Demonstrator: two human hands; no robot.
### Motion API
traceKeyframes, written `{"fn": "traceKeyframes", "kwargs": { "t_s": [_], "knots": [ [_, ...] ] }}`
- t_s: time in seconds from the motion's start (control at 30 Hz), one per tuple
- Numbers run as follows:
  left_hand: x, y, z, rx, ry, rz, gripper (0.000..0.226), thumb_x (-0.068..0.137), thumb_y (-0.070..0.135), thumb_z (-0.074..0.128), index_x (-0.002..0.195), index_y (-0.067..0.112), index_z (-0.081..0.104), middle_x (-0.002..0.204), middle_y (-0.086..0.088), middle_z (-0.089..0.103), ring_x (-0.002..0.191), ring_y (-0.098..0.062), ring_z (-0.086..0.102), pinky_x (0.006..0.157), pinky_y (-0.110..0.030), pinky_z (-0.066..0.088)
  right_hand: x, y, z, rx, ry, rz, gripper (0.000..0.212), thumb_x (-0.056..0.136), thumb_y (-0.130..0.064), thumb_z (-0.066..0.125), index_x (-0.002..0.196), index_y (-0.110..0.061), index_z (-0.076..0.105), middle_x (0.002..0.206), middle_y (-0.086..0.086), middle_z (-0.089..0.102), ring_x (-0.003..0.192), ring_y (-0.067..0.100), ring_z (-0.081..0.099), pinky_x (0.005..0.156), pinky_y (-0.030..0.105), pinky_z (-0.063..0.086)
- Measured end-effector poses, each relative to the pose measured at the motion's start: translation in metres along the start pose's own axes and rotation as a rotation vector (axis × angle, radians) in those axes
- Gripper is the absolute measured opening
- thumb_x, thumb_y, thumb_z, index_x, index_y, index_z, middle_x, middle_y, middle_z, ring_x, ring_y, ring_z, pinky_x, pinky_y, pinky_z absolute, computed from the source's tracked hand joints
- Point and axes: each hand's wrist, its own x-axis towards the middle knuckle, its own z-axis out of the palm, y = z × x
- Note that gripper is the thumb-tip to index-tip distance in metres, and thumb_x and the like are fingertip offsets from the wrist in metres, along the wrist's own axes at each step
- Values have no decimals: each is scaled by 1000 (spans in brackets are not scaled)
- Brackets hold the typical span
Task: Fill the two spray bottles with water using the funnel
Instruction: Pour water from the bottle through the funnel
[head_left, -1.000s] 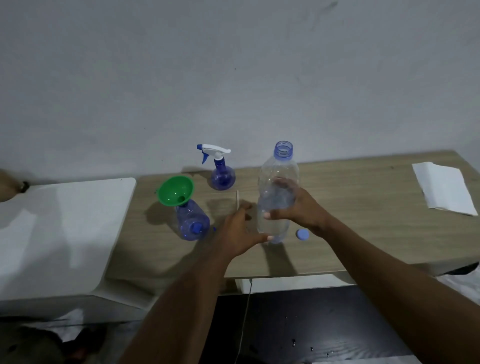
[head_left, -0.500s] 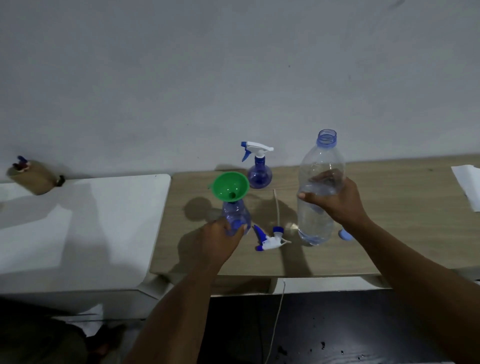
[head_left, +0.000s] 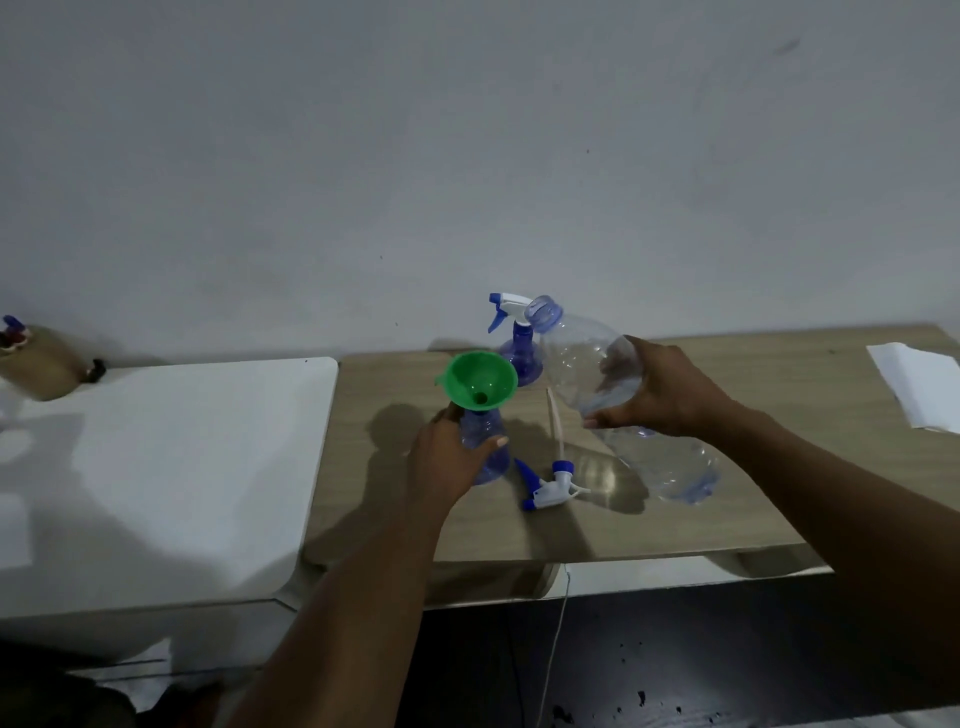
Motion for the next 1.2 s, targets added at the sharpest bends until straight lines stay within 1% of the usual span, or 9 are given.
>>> {"fn": "traceKeyframes", "kwargs": {
  "t_s": [0.1,0.2,0.3,0.4,0.5,0.6,0.83,1.07,1.2],
  "knots": [
    [1,-1,0,-15,-11,-6,57,69,58,77,113,27,59,99,1,69,87,-22,66,76,-40,55,5,-6,-4,-127,-56,-16,71,50,-50,94,107,-21,62,98,-6,71,88,16,67,81,40,56],
    [3,-2,0,-4,-3,10,55,72,52,79,114,24,59,101,-1,68,89,-23,65,76,-37,53,9,-11,-9,-212,-131,-3,69,51,-49,94,104,-21,61,95,-6,71,88,17,66,80,36,55],
    [4,-2,0,3,-14,3,56,72,55,79,114,25,59,100,0,67,88,-21,65,77,-39,54,12,-15,-14,-295,-174,0,65,51,-49,93,99,-24,57,91,-8,69,87,18,64,77,32,52],
    [4,-4,0,-9,-31,8,55,73,54,79,114,24,59,100,0,67,88,-22,65,78,-40,55,14,-17,-16,-380,-205,11,68,53,-52,92,104,-22,57,94,-6,69,88,20,63,80,36,53],
    [5,-3,0,-2,-27,-1,56,74,51,79,117,22,58,104,-2,68,91,-22,65,78,-37,53,17,-19,-17,-450,-231,31,70,54,-55,90,105,-21,57,94,-5,69,89,21,60,81,39,53],
    [5,-3,0,4,-20,-9,58,74,53,78,119,24,58,106,-2,68,93,-23,65,79,-37,54,18,-21,-18,-490,-248,44,70,55,-54,90,105,-21,55,88,-9,65,86,18,55,76,34,49],
    [7,-1,-1,10,-47,-22,51,74,52,77,114,27,57,99,1,69,90,-21,66,80,-39,56,20,-25,-18,-584,-283,41,69,56,-56,88,104,-24,53,73,-19,54,85,17,53,67,31,41],
    [7,-1,-1,-15,-46,-17,52,76,51,78,117,26,58,96,1,70,85,-17,67,78,-38,57,23,-27,-18,-684,-296,66,73,56,-61,86,109,-26,51,89,-6,59,90,21,53,67,31,40],
    [6,0,-2,-18,-73,-39,46,81,46,76,116,23,58,93,1,70,80,-13,66,73,-31,55,24,-30,-18,-705,-301,72,72,57,-61,85,110,-26,51,87,-8,57,93,22,55,67,31,40]
  ]
}}
